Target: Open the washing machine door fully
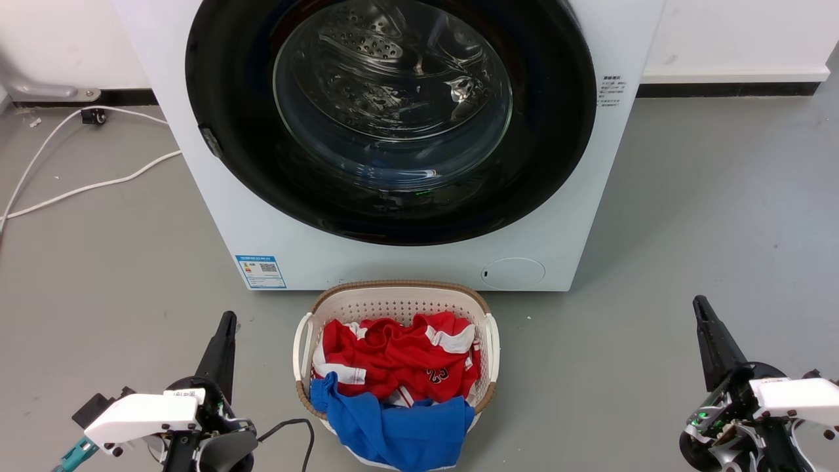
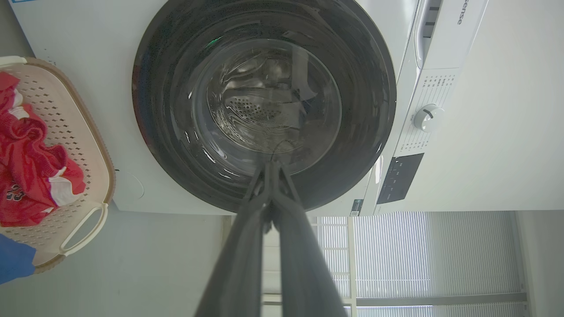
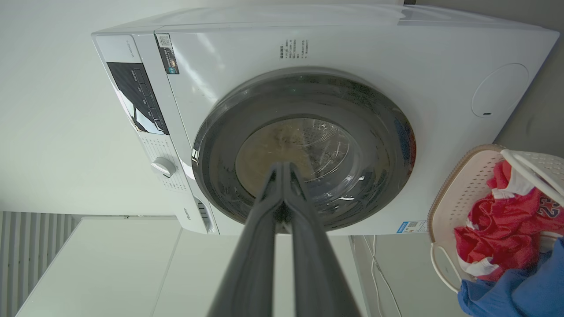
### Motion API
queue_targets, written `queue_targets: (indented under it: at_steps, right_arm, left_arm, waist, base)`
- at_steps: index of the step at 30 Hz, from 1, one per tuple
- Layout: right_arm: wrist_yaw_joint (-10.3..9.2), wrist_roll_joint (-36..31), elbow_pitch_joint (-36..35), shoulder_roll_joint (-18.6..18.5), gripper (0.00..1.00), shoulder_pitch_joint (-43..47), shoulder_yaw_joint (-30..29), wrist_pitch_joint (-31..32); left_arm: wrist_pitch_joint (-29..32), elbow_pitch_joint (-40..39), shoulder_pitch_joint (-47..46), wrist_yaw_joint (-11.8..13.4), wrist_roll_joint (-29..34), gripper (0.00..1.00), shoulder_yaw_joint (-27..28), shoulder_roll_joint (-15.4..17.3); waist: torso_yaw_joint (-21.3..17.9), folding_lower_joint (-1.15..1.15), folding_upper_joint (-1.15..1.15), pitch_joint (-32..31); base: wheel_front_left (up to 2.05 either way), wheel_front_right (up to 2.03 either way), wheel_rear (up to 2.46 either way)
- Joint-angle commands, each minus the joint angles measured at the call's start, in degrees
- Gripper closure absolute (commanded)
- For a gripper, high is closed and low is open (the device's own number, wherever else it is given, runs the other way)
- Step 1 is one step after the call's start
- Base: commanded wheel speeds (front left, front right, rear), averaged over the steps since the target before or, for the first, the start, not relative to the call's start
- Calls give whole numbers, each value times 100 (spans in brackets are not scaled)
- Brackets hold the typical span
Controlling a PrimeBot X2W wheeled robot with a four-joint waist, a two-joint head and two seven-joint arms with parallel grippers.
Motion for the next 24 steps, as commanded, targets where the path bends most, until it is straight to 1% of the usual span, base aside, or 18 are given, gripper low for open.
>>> queue_targets:
  at_steps: [1,24]
  right_arm:
    - [0,-32,6,20,100,-74,-3,9]
    - [0,-29,5,21,100,-74,1,7]
  left_arm:
    - [14,1,-40,-17,14,100,17,-13]
    - [11,0,-40,-17,12,100,14,-14]
  waist:
    - [0,0,0,0]
    - [0,0,0,0]
  base:
    - [0,0,0]
    - [0,0,0]
